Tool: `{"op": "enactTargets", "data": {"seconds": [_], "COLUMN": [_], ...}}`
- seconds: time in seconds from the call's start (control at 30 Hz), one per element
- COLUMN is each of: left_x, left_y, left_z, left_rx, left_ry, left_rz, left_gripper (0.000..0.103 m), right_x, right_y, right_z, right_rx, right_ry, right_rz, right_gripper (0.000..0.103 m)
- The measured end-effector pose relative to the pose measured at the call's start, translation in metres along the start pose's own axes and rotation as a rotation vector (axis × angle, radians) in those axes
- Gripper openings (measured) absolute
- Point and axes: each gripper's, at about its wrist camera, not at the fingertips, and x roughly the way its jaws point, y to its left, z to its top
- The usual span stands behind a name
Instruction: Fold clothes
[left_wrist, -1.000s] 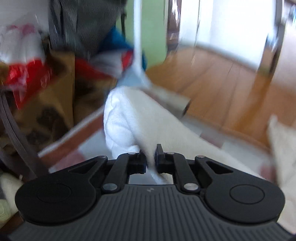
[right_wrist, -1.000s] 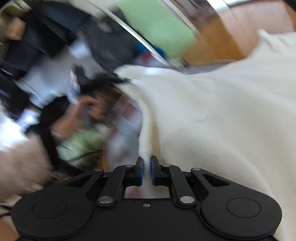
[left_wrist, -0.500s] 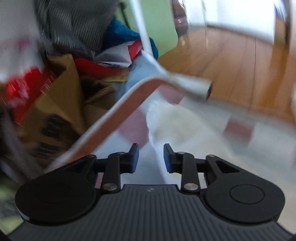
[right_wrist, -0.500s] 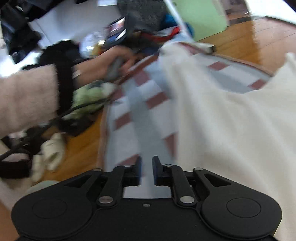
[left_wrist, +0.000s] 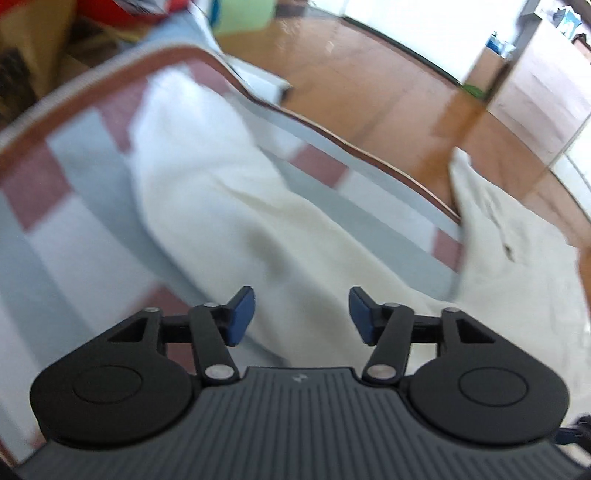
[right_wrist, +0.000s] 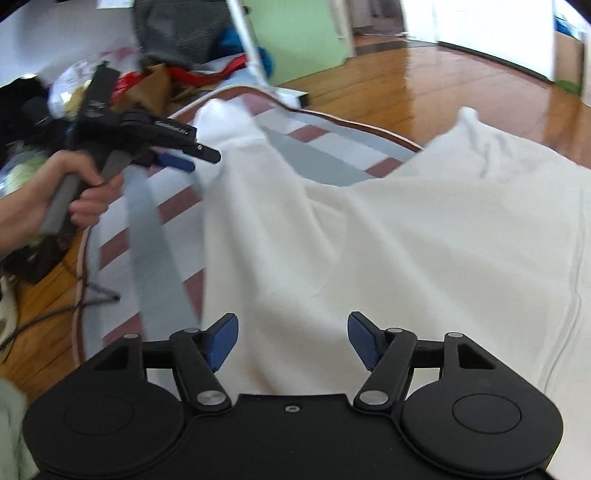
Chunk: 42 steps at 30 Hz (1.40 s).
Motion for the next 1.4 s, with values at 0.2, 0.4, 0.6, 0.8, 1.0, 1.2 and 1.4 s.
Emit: {"op": "enactTargets", "data": {"seconds": [0.2,0.4,0.6,0.8,1.0,1.2,1.4], "left_x": [0.031,-0.031,-0.035,-0.027,-0.049,-0.057,-0.020], "left_y": [-0.039,-0.033,-0.014,-0.025,-0.023,0.021,0.055], "left_z": [-0.024,-0.034,-0.065,-0.086,-0.057,-0.012,0.055], "left_rx": [0.207,0.082,0.011,0.091,0.125,0.028,-0.111], "left_ry": [0.056,-0.130,-0.065,0.088,0.061,-0.033,-0.167], "left_rz": [0.085,0.008,0.067,0.182,0.202,0.291,0.241], "left_gripper": [0.021,0.003,0.003,0.004,0.006,0.021,0.058], "right_x": [0.018,0.018,0.012,0.011,0.008,-0.005,0.015], "right_y": [0.017,0.014,0.013,0.018,0.025,0.037,0.036], "right_z": [-0.009,-0.009,-0.008,-0.007,-0.006,-0.001,-0.007], "right_rx": [-0.060,-0.027,-0.044,-0.064,-0.095,-0.079,0.031], "right_ry": [-0.023,-0.013,0.006,0.068,0.091,0.075,0.100], "right_rz": [0.010,-0.005,-0.013,0.070,0.118,0.365,0.263], "right_gripper": [0.070,0.070,0.070,0.071,0.071,0.070,0.070]}}
